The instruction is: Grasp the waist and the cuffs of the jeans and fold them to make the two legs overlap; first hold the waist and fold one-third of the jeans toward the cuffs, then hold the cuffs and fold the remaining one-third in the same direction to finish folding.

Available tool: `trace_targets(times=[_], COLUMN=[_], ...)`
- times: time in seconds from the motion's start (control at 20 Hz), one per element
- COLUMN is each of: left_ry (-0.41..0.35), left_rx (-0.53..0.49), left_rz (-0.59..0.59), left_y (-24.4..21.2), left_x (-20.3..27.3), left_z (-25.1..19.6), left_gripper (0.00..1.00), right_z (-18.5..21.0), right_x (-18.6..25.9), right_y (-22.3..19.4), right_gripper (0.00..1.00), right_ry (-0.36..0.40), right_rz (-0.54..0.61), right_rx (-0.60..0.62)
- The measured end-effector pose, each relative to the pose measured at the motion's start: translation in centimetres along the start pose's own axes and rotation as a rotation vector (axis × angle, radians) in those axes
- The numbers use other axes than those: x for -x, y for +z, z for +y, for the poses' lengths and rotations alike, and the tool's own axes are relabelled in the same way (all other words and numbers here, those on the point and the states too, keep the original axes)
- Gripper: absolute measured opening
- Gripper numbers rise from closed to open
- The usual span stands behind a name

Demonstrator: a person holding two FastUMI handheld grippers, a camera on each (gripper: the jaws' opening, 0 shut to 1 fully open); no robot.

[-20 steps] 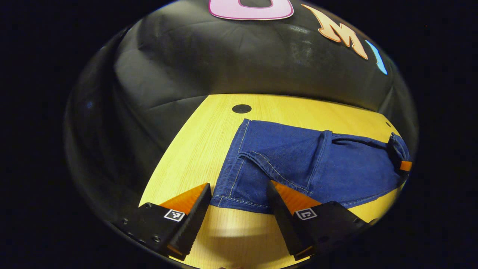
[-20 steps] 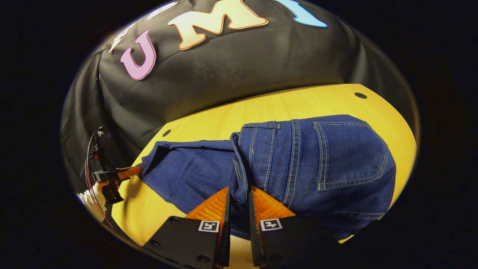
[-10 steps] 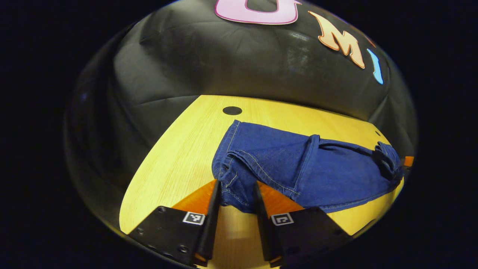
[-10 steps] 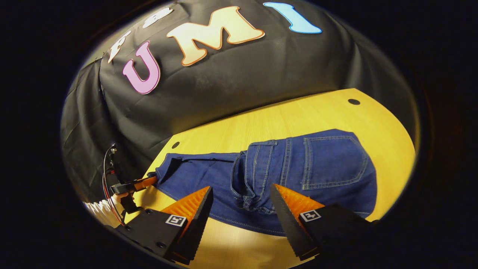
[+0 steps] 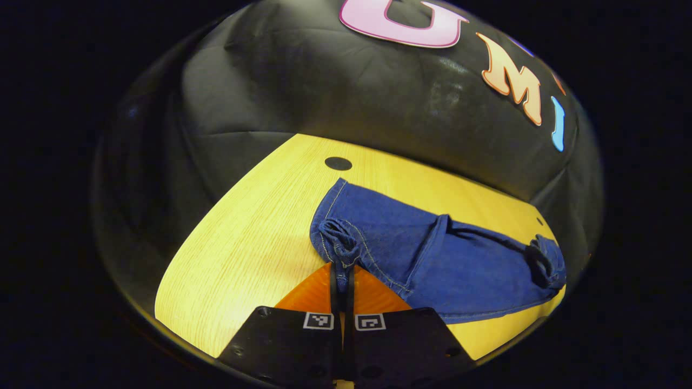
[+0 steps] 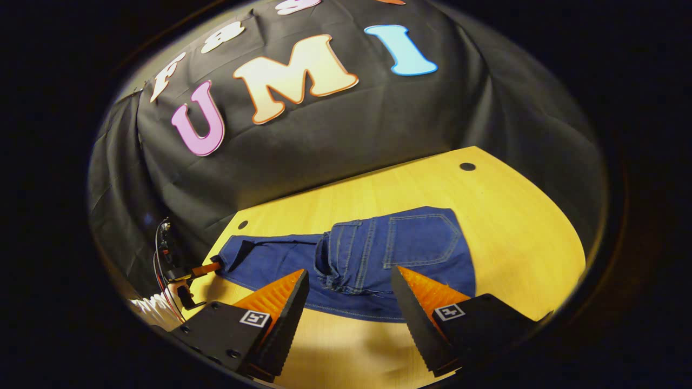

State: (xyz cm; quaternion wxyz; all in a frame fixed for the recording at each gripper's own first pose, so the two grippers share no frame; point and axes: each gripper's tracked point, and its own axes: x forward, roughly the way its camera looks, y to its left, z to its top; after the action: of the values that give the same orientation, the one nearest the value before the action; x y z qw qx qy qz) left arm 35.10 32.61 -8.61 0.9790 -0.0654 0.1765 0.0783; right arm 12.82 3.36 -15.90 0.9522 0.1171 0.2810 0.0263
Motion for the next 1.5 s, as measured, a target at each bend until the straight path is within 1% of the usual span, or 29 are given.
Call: trace_targets(times=[0.2, 0.4, 0.55, 0.6, 0.7, 0.85, 1.0, 1.1, 1.25, 1.4, 1.5], left_ry=[-0.032, -0.062, -0.107, -0.108, -0.108, -0.143, -0.19, -0.236, -0.307, -0.39, -0.44], left_rx=[-0.02, -0.066, -0.042, -0.044, -0.069, -0.091, -0.122, -0.172, -0.278, -0.367, -0.432], left_rz=[-0.024, -0.059, -0.111, -0.125, -0.146, -0.17, -0.155, -0.142, -0.138, -0.108, -0.092], left_y=[2.5, 5.6, 8.5, 9.2, 10.2, 11.0, 10.6, 10.2, 9.5, 7.0, 4.5], left_x=[1.6, 3.0, 4.3, 4.5, 4.7, 5.1, 5.3, 5.2, 5.4, 5.6, 6.3], left_z=[-2.5, -8.2, -14.6, -16.8, -21.4, -29.0, -36.9, -42.4, -49.8, -56.0, -57.9], left_gripper=[0.0, 0.0, 0.0, 0.0, 0.0, 0.0, 0.0, 0.0, 0.0, 0.0, 0.0], right_z=[-3.2, -6.9, -10.5, -11.5, -13.5, -16.6, -18.4, -19.7, -21.5, -23.1, -23.8], right_x=[2.6, 4.7, 5.4, 5.5, 5.7, 5.8, 5.6, 5.7, 5.7, 6.1, 6.3], right_y=[1.1, 3.0, 3.8, 3.7, 3.7, 3.8, 4.3, 4.5, 4.2, 4.0, 4.1], right_gripper=[0.94, 0.94, 0.94, 0.94, 0.95, 0.95, 0.94, 0.95, 0.95, 0.94, 0.94], right_ry=[-0.047, -0.063, -0.048, -0.036, -0.002, 0.042, 0.082, 0.095, 0.098, 0.09, 0.087], right_rz=[-0.038, -0.072, -0.067, -0.051, -0.023, 0.013, 0.028, 0.025, 0.033, 0.039, 0.037], right_rx=[-0.054, -0.061, -0.042, -0.039, -0.03, 0.0, -0.008, -0.018, -0.032, -0.043, -0.049])
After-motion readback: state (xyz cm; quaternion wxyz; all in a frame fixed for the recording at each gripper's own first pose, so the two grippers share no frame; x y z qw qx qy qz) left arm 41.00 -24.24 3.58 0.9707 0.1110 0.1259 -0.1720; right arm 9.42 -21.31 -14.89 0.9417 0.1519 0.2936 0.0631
